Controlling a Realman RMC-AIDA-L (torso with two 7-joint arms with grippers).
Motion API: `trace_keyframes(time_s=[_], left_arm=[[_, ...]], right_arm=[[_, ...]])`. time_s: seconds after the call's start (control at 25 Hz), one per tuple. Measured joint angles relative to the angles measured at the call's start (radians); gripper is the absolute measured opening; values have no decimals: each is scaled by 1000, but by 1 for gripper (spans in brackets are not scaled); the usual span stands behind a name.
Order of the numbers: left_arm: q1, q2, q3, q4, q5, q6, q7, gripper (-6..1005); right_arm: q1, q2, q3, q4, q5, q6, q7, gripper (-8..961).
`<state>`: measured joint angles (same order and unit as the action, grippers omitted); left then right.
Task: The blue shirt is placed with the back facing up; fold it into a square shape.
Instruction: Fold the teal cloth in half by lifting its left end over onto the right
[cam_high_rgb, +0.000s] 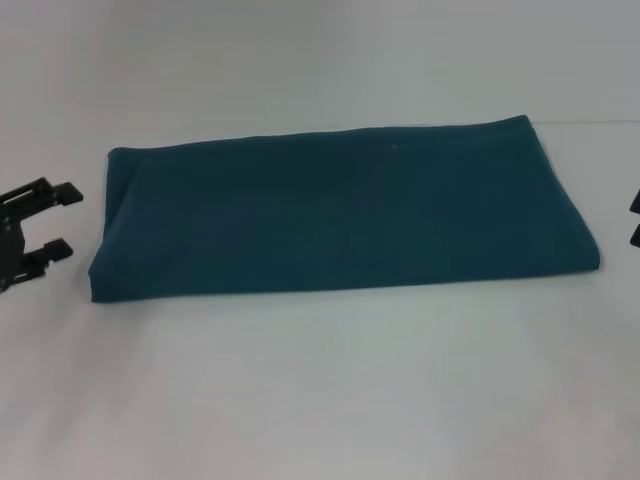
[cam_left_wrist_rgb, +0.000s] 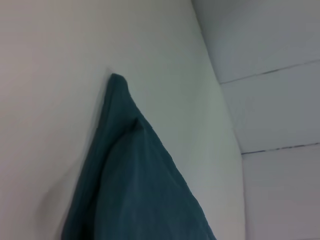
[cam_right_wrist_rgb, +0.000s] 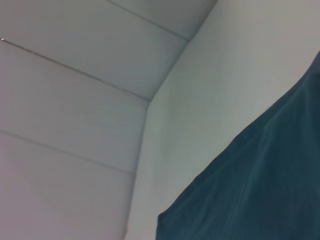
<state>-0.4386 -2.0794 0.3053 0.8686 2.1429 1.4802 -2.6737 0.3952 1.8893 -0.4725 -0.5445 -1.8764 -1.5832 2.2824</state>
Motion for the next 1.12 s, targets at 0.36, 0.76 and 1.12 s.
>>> trace_keyframes(time_s=[0.36,0.76,1.12], left_arm=[[10,2,-5,-103,17,-47,-52,837],[14,-12,2,-153,32,-155,-86,830],[13,-16,38,-163,52,-220,-79,823]], right_arm=[[61,-1,-9,2,-117,-20,-11,739],[76,11,-8,3,-124,-21,-30,737],[73,11,-27,3,-124,-22,-38,735]])
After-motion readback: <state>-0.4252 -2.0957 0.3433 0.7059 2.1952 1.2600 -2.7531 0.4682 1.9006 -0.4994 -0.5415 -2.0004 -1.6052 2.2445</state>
